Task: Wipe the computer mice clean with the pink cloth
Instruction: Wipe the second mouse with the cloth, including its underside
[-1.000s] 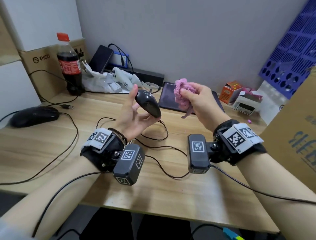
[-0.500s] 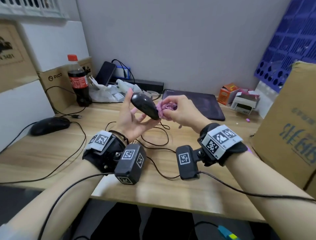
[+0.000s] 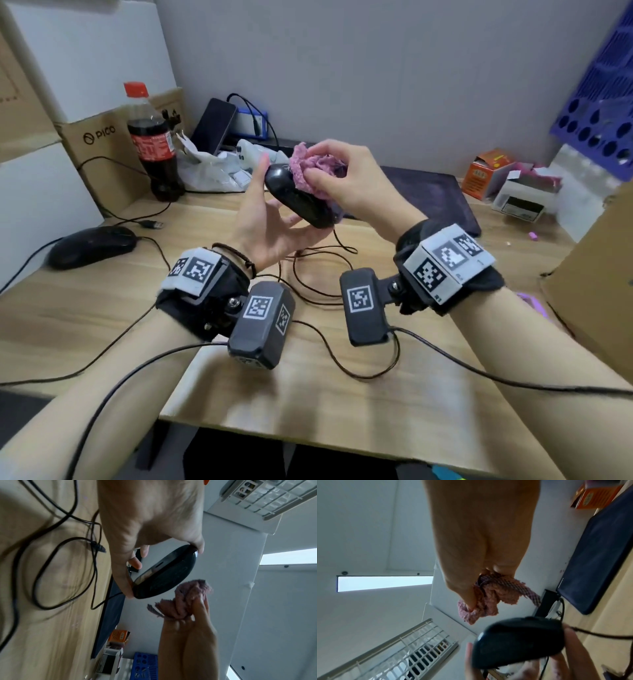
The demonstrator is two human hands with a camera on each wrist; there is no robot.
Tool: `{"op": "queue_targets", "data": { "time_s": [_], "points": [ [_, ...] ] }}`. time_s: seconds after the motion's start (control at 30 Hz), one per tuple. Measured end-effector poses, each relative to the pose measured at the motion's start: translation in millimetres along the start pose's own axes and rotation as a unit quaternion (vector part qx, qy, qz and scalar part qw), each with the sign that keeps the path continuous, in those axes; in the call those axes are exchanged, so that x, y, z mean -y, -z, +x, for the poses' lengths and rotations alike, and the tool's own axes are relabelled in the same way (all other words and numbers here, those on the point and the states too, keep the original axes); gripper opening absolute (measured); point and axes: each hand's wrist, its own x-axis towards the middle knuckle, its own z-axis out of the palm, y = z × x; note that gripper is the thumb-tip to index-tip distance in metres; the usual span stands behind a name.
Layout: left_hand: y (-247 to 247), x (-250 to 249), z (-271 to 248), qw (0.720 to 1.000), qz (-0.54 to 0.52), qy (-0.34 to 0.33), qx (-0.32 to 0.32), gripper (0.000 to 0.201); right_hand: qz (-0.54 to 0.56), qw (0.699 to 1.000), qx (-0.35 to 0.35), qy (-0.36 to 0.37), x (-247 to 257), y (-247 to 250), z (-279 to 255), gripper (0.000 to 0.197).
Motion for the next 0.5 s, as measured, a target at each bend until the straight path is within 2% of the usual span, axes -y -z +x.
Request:
{"op": "queue_targets", "data": {
  "time_s": [0.1,0.23,0.37,0.5],
  "points": [
    [8,-17,16,1.0,-0.02,0.013,-0.014,0.08,-0.001,0.999,0.011,-0.034,-22,-8,5,0.018],
    [21,-30,27,0.998,-0.039,0.033,-0.039,0.082,-0.058,0.991,0.088,-0.086,-44,-4,0,0.02],
    [24,-33,29,0.998,-0.027,0.035,-0.042,0.085,0.019,0.994,0.046,-0.096,-37,9,9,0.016],
    [22,-32,34,0.999,0.001,0.038,-0.024,0.086,0.083,0.996,0.011,-0.044,-13,11,31,0.015]
  ]
}}
